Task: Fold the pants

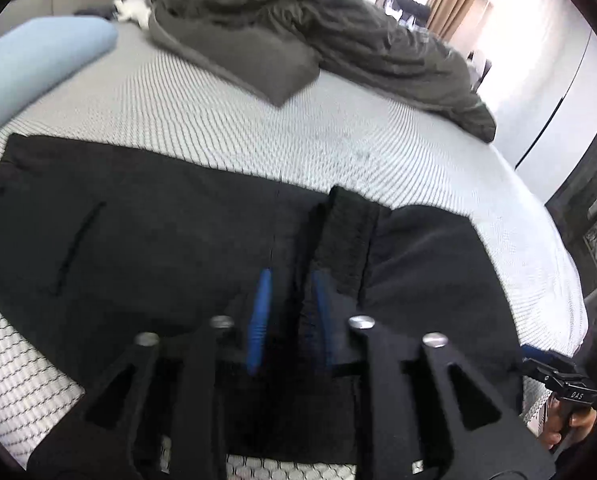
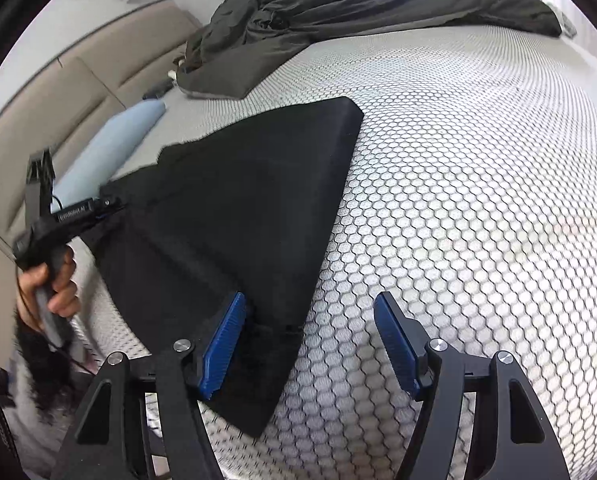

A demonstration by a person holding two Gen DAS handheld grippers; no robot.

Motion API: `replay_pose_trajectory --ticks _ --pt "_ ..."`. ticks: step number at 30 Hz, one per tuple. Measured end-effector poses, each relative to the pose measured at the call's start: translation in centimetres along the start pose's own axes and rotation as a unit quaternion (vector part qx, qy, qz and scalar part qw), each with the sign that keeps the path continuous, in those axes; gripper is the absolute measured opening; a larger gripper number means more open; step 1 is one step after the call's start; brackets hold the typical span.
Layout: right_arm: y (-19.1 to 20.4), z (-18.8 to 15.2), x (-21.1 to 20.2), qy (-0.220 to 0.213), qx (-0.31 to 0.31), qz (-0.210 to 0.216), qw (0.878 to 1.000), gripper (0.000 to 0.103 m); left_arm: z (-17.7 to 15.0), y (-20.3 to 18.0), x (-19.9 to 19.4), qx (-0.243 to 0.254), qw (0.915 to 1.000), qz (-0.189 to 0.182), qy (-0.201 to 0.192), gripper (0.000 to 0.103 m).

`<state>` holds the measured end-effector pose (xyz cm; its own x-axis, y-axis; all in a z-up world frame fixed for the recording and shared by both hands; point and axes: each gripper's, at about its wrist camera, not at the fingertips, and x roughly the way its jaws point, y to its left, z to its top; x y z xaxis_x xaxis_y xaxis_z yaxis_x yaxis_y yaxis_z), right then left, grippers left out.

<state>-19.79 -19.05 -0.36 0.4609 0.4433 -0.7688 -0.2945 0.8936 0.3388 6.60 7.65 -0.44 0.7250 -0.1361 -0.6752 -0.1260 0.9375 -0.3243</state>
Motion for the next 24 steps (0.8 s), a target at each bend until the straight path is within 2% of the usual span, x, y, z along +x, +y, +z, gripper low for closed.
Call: replay_pose_trajectory --ticks 2,4,6,7,9,12,14,16,18,21,24 --pt "-0.8 -0.2 -0.3 0.007 0.017 0.032 0.999 0.068 -0.4 -1.0 -1.2 0.004 0.9998 -0.017 -0.013 0.043" --pt "-1.5 -0.4 0.2 0.017 0.045 0.074 0.996 0.062 -0.9 -2.7 -1.4 0.024 0.9989 -0.039 -0.012 0.044" --pt "-2.3 -0.5 1.1 0.028 0.095 0.132 0.986 0.046 -1.6 -4.8 -0.9 0.046 0.9971 -0.061 0.001 0.047" --pt "-2.8 -0.6 1.6 0.032 0.126 0.155 0.979 0.044 -2.0 -6.1 -0.4 0.062 0.9952 -0.074 0.013 0.047" --pt "-3.2 -0.6 2.2 0.035 0.16 0.166 0.972 0.027 -2.7 -8.1 0.1 0.083 0.9924 -0.087 0.028 0.047" --pt "-2.3 -0.5 1.3 0.021 0.134 0.153 0.979 0.02 -3.6 -10.3 0.8 0.1 0.9893 -0.096 0.043 0.047" --pt "-1.2 -0.7 1.1 0.029 0.098 0.132 0.986 0.02 -4.2 -11.2 0.9 0.111 0.9879 -0.098 0.047 0.047" --pt "0.1 -1.4 1.9 0.065 0.036 0.093 0.993 0.02 -5.1 -11.9 1.2 0.12 0.9868 -0.097 0.051 0.047" --pt "0.3 -2.3 1.5 0.072 -0.001 0.095 0.993 0.02 -6.0 -12.3 0.7 0.128 0.9846 -0.104 0.057 0.047" --pt "-0.4 -1.9 0.0 0.05 0.007 0.109 0.993 0.027 -7.6 -14.4 0.2 0.148 0.9789 -0.125 0.065 0.047" --pt "-1.6 -0.7 -0.5 0.015 0.05 0.1 0.994 0.038 -10.4 -17.9 0.1 0.185 0.9657 -0.163 0.083 0.047"
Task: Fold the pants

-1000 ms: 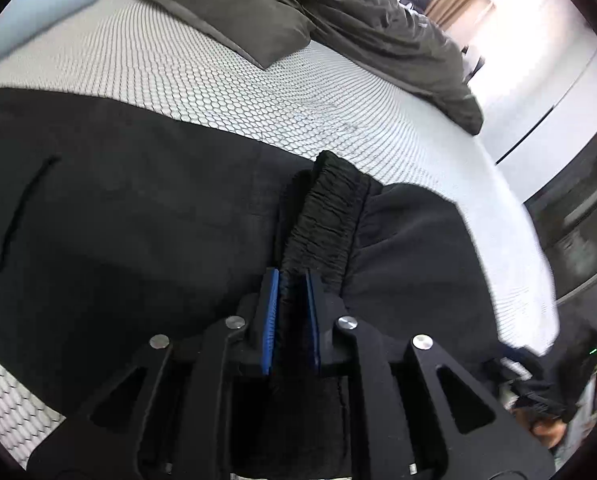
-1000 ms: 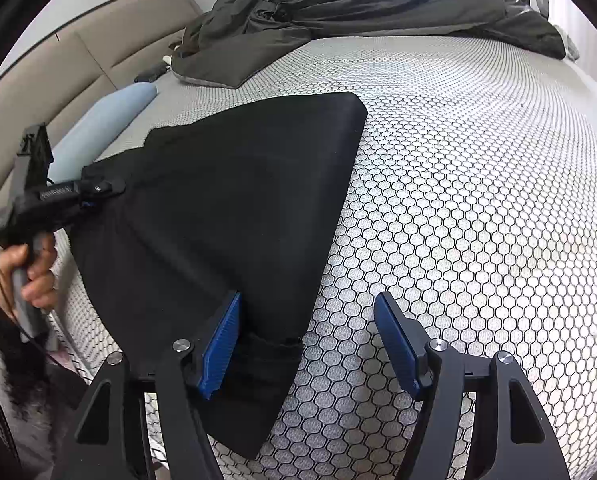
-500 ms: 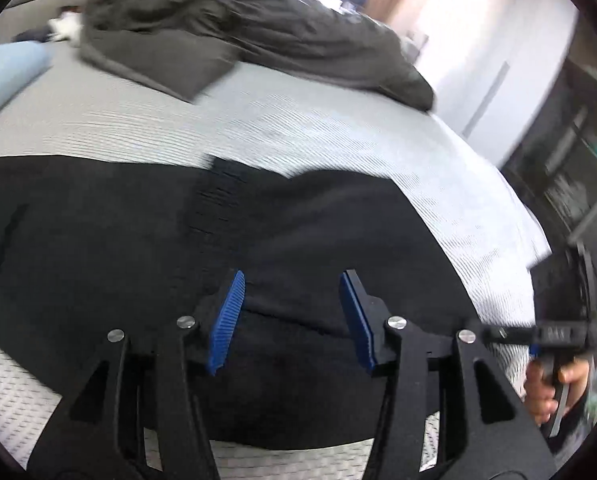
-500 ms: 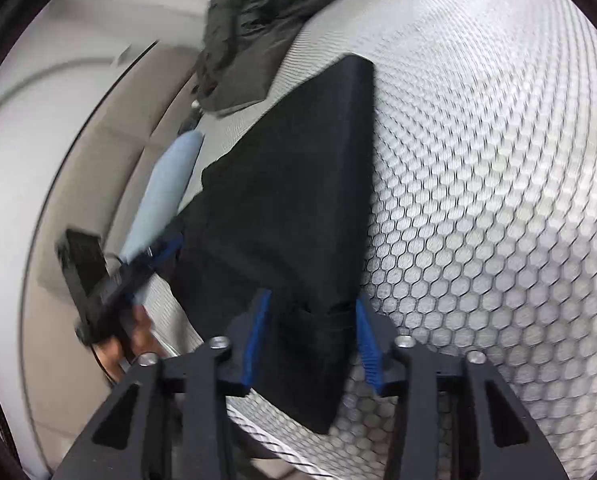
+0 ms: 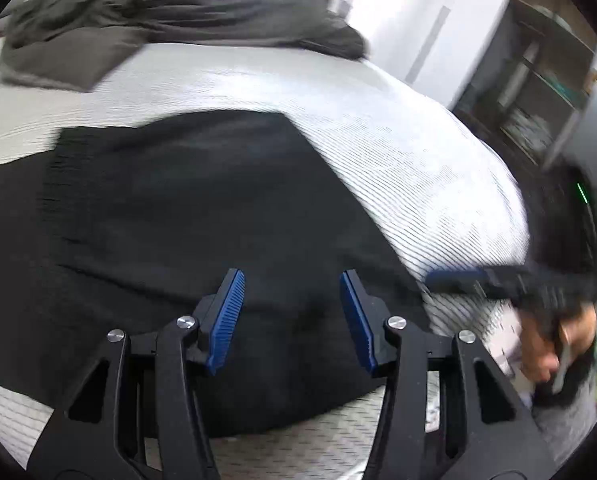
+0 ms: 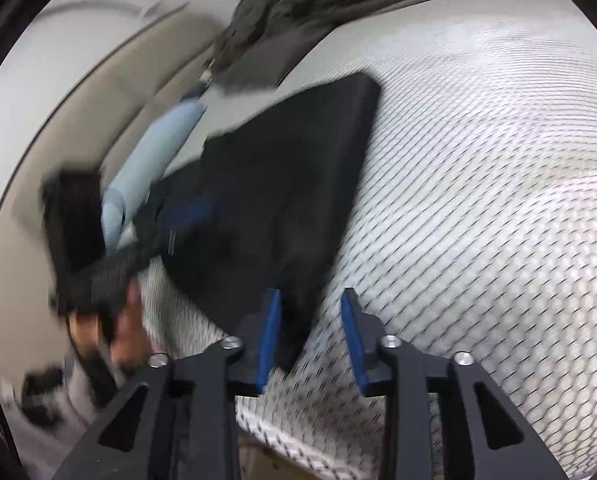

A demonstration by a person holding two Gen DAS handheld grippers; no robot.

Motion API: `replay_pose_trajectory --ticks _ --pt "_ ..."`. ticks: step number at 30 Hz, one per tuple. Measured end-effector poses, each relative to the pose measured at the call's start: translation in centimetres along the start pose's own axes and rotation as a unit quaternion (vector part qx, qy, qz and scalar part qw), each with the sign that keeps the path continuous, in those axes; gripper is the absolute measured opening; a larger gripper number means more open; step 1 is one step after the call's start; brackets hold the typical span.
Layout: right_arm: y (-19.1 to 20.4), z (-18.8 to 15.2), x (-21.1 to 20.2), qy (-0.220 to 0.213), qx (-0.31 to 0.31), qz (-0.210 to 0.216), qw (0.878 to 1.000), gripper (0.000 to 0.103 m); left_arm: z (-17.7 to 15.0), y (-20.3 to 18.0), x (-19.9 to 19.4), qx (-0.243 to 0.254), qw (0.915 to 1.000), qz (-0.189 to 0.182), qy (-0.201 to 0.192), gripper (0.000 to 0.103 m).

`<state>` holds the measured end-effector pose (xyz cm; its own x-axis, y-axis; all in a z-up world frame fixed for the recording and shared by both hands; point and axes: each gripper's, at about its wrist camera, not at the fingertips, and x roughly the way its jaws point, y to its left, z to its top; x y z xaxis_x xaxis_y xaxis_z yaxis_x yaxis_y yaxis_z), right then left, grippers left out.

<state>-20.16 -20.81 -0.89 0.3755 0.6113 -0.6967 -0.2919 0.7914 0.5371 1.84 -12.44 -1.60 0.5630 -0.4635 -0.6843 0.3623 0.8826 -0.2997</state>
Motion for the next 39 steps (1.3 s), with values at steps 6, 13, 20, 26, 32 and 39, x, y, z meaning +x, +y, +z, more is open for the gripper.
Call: replay_pose_trajectory --ticks 6,13,20,26,32,39 --pt "-0.5 2.1 3.2 0.023 0.036 0.026 0.999 0.038 -3.0 -5.7 2.6 0.108 0.9921 0.053 0.036 0.056" --pt "1.6 5.5 7.9 0.052 -0.008 -0.006 0.999 0.035 -3.8 -6.2 2.6 0.109 0.9917 0.039 0.054 0.057" --pt "0.7 13.8 13.2 0.045 0.014 -0.043 0.998 0.026 -3.5 -5.3 3.1 0.099 0.9931 0.018 0.059 0.057" --pt "0.1 20.2 17.4 0.038 0.02 -0.096 0.994 0.026 -3.7 -5.3 2.9 0.105 0.9925 0.003 0.062 0.057" --pt "-0.9 23.4 16.9 0.039 0.036 -0.121 0.991 0.032 -3.5 -4.9 2.8 0.101 0.9933 -0.012 0.056 0.058" --pt "-1.2 13.5 10.9 0.031 0.094 -0.042 0.994 0.038 -1.3 -0.6 -0.9 0.042 0.9991 -0.001 0.001 0.058"
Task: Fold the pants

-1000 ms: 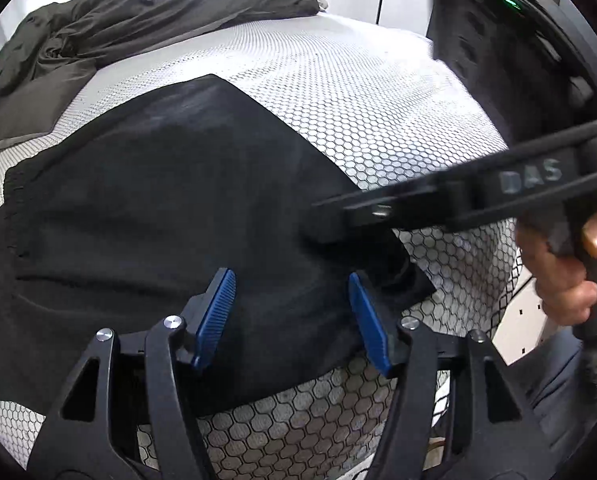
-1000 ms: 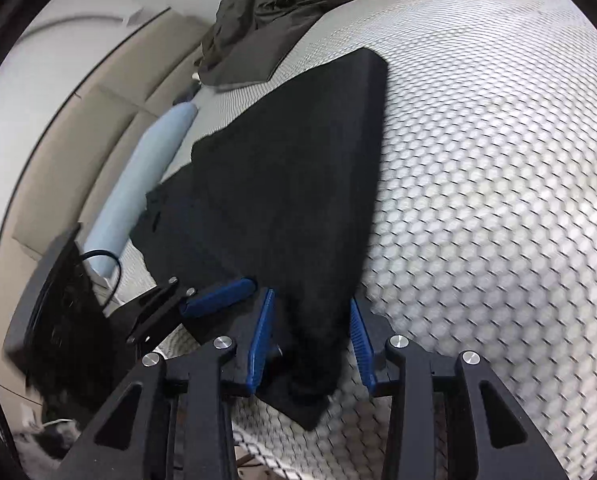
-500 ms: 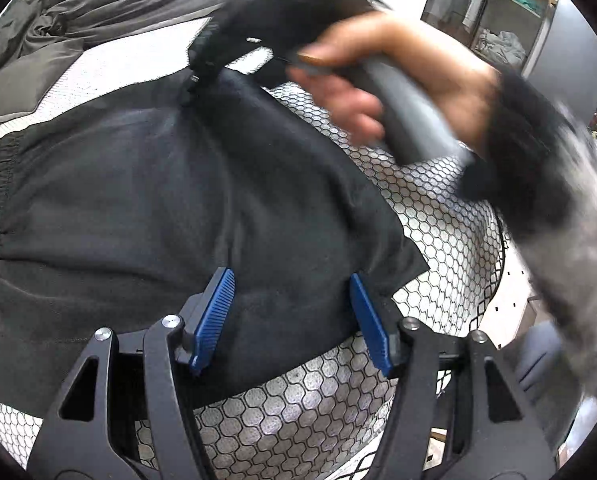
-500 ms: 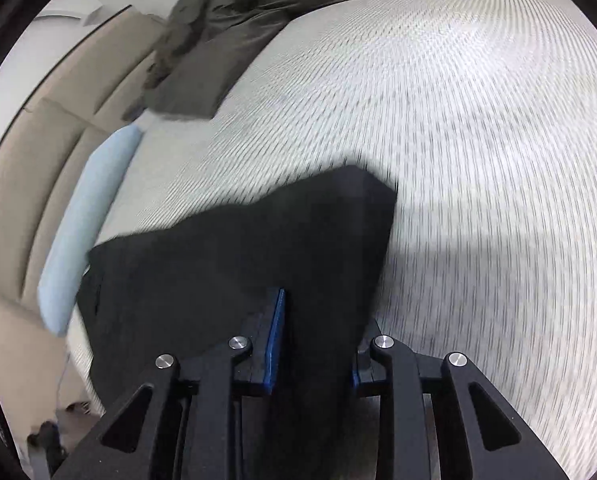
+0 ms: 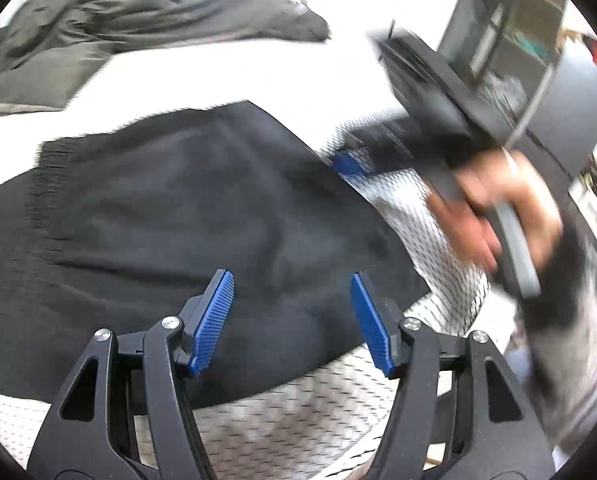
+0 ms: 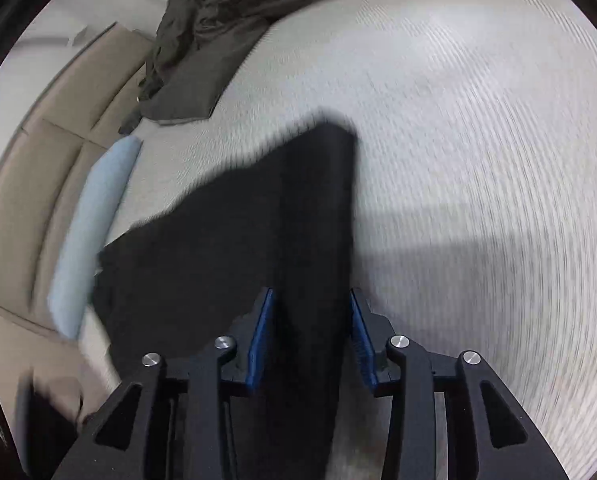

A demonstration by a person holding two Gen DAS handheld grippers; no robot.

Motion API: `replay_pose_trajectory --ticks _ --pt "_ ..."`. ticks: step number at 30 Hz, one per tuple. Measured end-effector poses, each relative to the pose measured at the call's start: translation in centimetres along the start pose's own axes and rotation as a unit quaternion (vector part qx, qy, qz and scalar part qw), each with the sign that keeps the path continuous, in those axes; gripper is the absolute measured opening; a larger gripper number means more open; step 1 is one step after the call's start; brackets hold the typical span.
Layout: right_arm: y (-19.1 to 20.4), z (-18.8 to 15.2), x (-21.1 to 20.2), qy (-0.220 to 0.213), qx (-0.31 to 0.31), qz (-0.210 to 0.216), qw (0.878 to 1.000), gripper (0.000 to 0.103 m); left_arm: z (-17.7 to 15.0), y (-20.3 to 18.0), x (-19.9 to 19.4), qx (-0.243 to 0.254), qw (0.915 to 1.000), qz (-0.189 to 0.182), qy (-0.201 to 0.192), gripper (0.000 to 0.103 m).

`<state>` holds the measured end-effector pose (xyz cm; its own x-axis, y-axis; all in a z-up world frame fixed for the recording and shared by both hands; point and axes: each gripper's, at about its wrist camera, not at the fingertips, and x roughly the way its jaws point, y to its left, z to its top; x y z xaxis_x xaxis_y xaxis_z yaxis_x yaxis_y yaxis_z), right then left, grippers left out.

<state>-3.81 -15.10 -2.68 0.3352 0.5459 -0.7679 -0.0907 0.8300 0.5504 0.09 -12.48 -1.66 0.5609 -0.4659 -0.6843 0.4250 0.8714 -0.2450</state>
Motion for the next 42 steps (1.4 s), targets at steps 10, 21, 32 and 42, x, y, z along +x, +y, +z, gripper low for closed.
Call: replay_pose_trajectory --ticks 10,21,32,42 --pt "2.8 -3.4 -0.2 -0.07 -0.05 -0.088 0.992 0.021 0.2 8.2 -2.1 -0.083 0.992 0.09 -0.028 0.059" --pt "10.6 -9.4 0.5 -0.072 -0.208 -0.077 0.973 0.026 1.1 4.6 2.4 0.037 0.9927 0.114 0.011 0.059" --pt "6.5 -9.6 -0.2 -0.077 -0.231 -0.162 0.956 0.026 -1.4 7.5 -0.5 0.02 0.9935 0.111 0.012 0.058" --pt "12.5 -6.8 6.5 -0.057 -0.25 -0.123 0.959 0.026 1.8 9.0 2.2 0.017 0.9936 0.106 0.034 0.057"
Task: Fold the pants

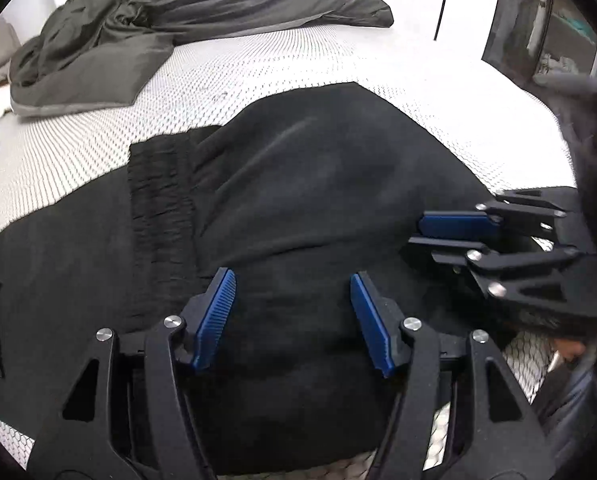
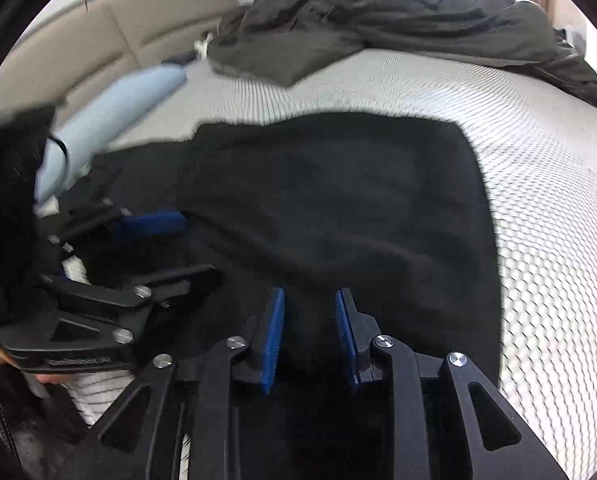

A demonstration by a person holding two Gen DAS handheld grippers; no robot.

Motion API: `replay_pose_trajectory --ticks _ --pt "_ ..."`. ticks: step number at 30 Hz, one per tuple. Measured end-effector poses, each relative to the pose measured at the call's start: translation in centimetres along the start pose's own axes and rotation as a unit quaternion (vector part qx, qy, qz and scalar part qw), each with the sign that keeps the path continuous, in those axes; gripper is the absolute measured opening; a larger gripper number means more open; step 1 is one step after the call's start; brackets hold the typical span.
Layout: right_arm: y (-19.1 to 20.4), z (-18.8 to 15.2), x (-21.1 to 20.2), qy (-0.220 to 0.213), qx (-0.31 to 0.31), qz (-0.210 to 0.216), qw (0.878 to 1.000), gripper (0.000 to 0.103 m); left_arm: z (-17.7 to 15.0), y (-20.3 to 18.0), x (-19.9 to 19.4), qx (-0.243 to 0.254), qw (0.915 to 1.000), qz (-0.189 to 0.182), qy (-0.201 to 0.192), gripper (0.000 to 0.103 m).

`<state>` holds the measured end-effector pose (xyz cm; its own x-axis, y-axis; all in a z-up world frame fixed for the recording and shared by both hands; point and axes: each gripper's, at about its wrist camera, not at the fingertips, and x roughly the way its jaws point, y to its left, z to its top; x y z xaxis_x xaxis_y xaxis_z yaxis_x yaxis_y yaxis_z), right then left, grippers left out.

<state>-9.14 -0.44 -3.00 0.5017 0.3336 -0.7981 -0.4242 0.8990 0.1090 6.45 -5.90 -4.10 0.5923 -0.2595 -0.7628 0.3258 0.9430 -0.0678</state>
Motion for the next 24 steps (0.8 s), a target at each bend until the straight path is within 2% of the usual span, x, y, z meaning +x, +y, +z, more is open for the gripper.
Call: replay_pose_trajectory --ticks 2,5,8,10,12,13,16,17,18,19,20,22,24 --pt "-0.8 -0.3 0.4 0.001 -0.027 -0.029 0.999 0.026 -0.9 1.2 -0.6 -0.003 0.9999 -0.013 -0.003 0.054" --pt "-3.7 -1.0 -0.5 0.006 -0.017 -0.089 0.996 0.026 -1.9 2.1 -1.6 -0.012 0.9999 -0.008 -0.001 0.054" --pt "-4.9 -0.8 -1.3 0.004 0.015 -0.07 0.997 0.026 -1.8 2.0 -2.7 -0.019 0.9998 0.005 -0.008 0.054" --pt "-4.4 0.2 -2.1 -0.012 0.031 -0.062 0.998 0.026 -0.8 1.8 -3.5 -0.027 0.9992 -0.011 -0.025 0.054" --pt "-3.3 1.6 -2.4 -0.034 0.04 -0.022 0.998 0.027 1.2 1.4 -3.1 -0.034 0.9985 -0.018 -0.039 0.054" --pt "-2.6 2.4 -2.0 -0.035 0.042 -0.007 0.998 0.028 1.8 1.3 -2.7 -0.037 0.9985 -0.017 -0.037 0.054" --pt "-1.2 4.6 1.1 -0.01 0.051 0.031 0.998 0.028 3.0 2.2 0.3 -0.08 0.9965 -0.023 0.0 0.054" --pt "-1.1 4.9 3.0 0.016 0.059 0.055 0.997 0.029 3.0 2.5 1.3 -0.084 0.9962 -0.023 0.014 0.052" --pt "-1.1 4.8 3.9 0.033 0.064 0.064 0.995 0.029 2.9 2.6 1.7 -0.075 0.997 -0.014 0.017 0.046" --pt "-1.3 4.7 4.6 0.036 0.063 0.064 0.995 0.029 2.8 2.7 1.7 -0.063 0.9978 -0.008 0.017 0.042" --pt "-1.4 4.6 4.7 0.032 0.05 0.071 0.996 0.028 2.5 2.9 1.5 -0.059 0.9981 -0.004 0.015 0.032" --pt "-2.0 4.3 4.0 0.031 0.036 0.042 0.998 0.028 1.7 4.0 0.9 -0.071 0.9973 -0.019 0.008 0.03" --pt "-3.5 3.8 3.0 0.029 0.019 -0.049 0.998 0.028 1.2 4.8 0.3 -0.08 0.9963 -0.03 0.003 0.03"
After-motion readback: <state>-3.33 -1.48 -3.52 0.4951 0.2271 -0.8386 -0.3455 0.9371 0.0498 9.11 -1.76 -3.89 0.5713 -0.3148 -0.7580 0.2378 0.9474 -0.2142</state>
